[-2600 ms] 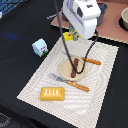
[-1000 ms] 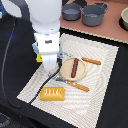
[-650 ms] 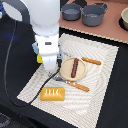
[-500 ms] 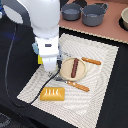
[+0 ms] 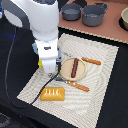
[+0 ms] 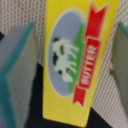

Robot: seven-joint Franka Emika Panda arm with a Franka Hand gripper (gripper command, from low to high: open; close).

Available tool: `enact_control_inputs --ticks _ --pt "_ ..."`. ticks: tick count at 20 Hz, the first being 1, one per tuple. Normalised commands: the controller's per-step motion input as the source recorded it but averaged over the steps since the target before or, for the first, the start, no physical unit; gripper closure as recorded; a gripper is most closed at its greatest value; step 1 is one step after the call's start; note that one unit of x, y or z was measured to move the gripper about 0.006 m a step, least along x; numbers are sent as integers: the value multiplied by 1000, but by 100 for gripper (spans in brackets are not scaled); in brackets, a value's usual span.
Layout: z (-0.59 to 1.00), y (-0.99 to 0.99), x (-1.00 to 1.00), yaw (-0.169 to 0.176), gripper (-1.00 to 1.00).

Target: Interact with the objects in diverse but meaningful ways.

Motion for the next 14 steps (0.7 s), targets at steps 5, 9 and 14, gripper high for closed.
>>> enact_control_inputs --ticks 5,9,14 --pt "1000 290 -776 0 -100" --pt "754 374 -774 -50 -100" --pt "347 226 -542 -167 -100"
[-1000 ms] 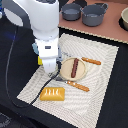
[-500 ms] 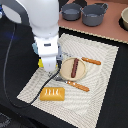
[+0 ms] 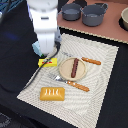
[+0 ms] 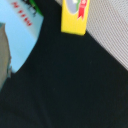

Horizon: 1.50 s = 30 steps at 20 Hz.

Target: Interact with the objects in diverse but meaningful ways.

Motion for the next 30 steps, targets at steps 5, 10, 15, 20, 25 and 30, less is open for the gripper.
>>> enact_control_inputs --ticks 5,10,15,20,25,30 --pt "2 34 -327 -262 -100" --pt "0 111 -10 -245 -100" --pt "-55 273 83 -65 -100" --pt "-202 286 0 -3 -100" --pt "-345 71 -2 0 -100" --pt "-481 -19 -60 0 -100"
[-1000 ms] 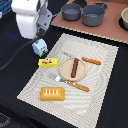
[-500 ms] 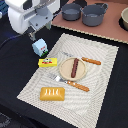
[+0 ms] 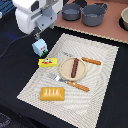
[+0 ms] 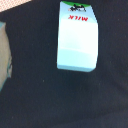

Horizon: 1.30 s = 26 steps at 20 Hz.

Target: Interact with the objects in diverse but meaningful ways.

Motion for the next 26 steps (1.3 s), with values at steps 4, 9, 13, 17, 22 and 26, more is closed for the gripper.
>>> enact_control_inputs --ticks 4,9,13,17,22,26 --pt "-470 -44 -157 0 -100" --pt "-295 -1 -467 0 -100" --pt "-216 0 -586 0 -100" --pt "-260 0 -576 0 -100" --pt "-246 5 -530 0 -100" --pt "-286 38 -433 0 -100"
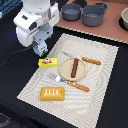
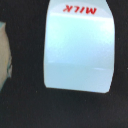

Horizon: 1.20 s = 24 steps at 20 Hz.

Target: Interact with the objects in diverse but meaningful ways.

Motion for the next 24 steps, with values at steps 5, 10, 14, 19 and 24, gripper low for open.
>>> enact_control_inputs --ticks 5,10,14,19,24 --pt "-272 102 -288 0 -100" --pt "-253 168 -202 0 -100" --pt "-322 111 -240 0 -100" --pt "-338 54 -291 0 100" --pt "-342 53 -318 0 100"
